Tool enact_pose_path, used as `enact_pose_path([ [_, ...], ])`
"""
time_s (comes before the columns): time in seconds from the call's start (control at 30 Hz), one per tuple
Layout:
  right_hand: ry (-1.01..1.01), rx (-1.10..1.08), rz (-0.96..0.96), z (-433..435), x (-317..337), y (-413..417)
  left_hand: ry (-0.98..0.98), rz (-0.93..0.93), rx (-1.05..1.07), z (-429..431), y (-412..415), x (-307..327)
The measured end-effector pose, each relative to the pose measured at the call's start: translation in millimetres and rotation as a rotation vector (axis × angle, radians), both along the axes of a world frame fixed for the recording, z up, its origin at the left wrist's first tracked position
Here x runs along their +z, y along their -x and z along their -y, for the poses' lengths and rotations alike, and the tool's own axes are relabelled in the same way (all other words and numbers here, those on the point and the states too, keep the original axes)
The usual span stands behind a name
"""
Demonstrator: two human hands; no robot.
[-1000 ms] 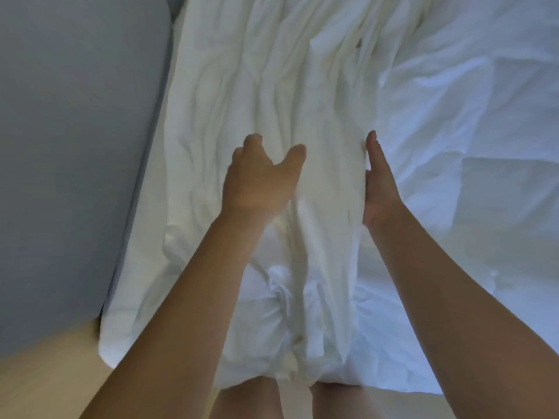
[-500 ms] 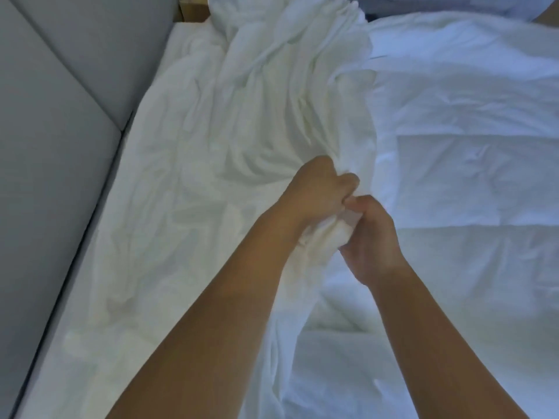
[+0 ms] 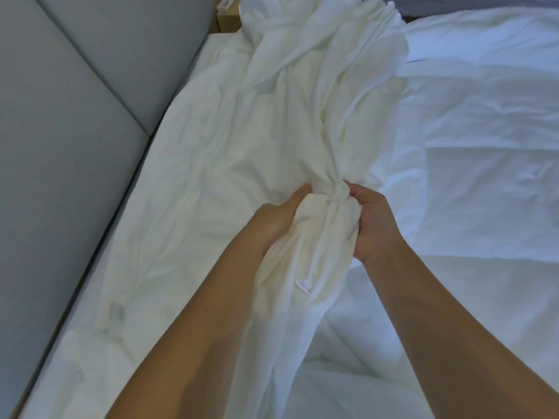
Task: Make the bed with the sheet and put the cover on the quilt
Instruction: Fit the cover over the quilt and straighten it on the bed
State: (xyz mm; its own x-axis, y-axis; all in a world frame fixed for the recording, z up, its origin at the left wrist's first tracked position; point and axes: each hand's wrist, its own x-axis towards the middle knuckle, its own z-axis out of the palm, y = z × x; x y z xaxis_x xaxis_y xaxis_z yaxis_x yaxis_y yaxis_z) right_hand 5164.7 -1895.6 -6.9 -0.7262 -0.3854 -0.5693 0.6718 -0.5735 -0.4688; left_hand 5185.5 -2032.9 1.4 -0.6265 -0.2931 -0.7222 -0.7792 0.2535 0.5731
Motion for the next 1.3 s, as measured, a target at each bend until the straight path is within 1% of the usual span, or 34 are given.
enact_pose_path([
  [0.03,-0.013,0.013,-0.005,2,-3,-1,-0.062,0.088,-0.046,1,1,-8],
  [0.07,-0.029,0.019,-0.010,4,-6,-1,-0.051,0.123,-0.106,3,3,-13],
  [0.1,-0.042,0.021,-0.013,4,-7,-1,0.010,0.086,-0.148,5,4,-16],
  [0.17,-0.058,0.034,-0.006,4,-10,-2,0.189,-0.095,-0.181,10,8,-19],
  [0.2,-0.063,0.044,0.003,4,-12,-3,0.314,-0.198,-0.178,14,11,-17],
  [0.23,-0.068,0.051,0.005,4,-11,-4,0.435,-0.328,-0.163,14,13,-10],
  [0.27,-0.083,0.060,0.002,4,-10,-4,0.491,-0.491,-0.130,10,13,1],
  [0.3,-0.072,0.073,-0.020,4,-7,-4,0.440,-0.651,-0.088,1,12,16],
  [0.33,-0.058,0.079,-0.039,5,-5,-3,0.299,-0.784,-0.091,-12,10,30],
  [0.37,-0.025,0.049,-0.066,6,-3,-3,0.138,-0.825,-0.144,-27,8,42],
  [0.4,0.019,-0.002,-0.094,7,-1,-3,0.003,-0.760,-0.245,-41,4,51],
  [0.43,0.084,-0.088,-0.115,4,-2,-3,-0.100,-0.626,-0.363,-50,-1,58],
  [0.47,0.103,-0.166,-0.120,1,1,-3,-0.173,-0.488,-0.459,-52,-3,62],
  [0.5,0.179,-0.174,-0.115,-2,2,-4,-0.216,-0.372,-0.499,-48,-3,63],
  [0.57,0.327,-0.081,-0.078,-4,-1,-2,-0.257,-0.259,-0.408,-35,-2,66],
  [0.6,0.320,-0.052,-0.082,-5,-7,0,-0.250,-0.248,-0.308,-27,0,66],
  [0.67,0.298,-0.085,-0.087,-8,-12,2,-0.123,-0.313,-0.104,-14,6,62],
  [0.7,0.259,-0.108,-0.096,-10,-13,3,-0.023,-0.351,-0.053,-11,10,54],
  [0.73,0.228,-0.101,-0.116,-12,-12,3,0.029,-0.350,-0.027,-10,12,49],
  [0.77,0.206,-0.068,-0.108,-12,-11,2,-0.012,-0.299,-0.025,-11,13,44],
  [0.83,0.133,0.044,-0.098,-9,-2,0,-0.233,-0.124,-0.042,-17,15,42],
  [0.87,0.065,0.097,-0.102,-7,0,1,-0.295,-0.123,-0.045,-22,18,41],
  [0.9,0.021,0.135,-0.117,-5,3,2,-0.274,-0.180,-0.086,-28,23,40],
  [0.93,-0.004,0.157,-0.128,-5,6,2,-0.185,-0.241,-0.151,-34,29,40],
  [0.97,0.007,0.158,-0.131,-6,9,2,-0.029,-0.301,-0.237,-41,33,48],
  [1.0,0.035,0.133,-0.133,-8,11,3,0.120,-0.393,-0.270,-48,37,50],
  [1.03,0.089,0.096,-0.150,-11,13,2,0.179,-0.525,-0.281,-58,39,54],
  [1.07,0.150,0.031,-0.177,-15,13,2,0.175,-0.599,-0.350,-68,39,59],
  [1.1,0.198,-0.043,-0.202,-18,11,1,0.085,-0.596,-0.400,-74,36,63],
  [1.13,0.244,-0.110,-0.215,-23,8,0,-0.055,-0.564,-0.424,-77,34,65],
  [1.17,0.257,-0.136,-0.225,-26,5,-1,-0.225,-0.503,-0.390,-75,32,65],
  [1.23,0.135,-0.042,-0.232,-31,-5,2,-0.510,-0.356,-0.219,-66,32,62],
  [1.27,0.087,0.059,-0.256,-32,-7,3,-0.511,-0.330,-0.117,-63,34,57],
  [1.3,0.017,0.117,-0.263,-33,-11,6,-0.398,-0.361,-0.070,-61,36,53],
])
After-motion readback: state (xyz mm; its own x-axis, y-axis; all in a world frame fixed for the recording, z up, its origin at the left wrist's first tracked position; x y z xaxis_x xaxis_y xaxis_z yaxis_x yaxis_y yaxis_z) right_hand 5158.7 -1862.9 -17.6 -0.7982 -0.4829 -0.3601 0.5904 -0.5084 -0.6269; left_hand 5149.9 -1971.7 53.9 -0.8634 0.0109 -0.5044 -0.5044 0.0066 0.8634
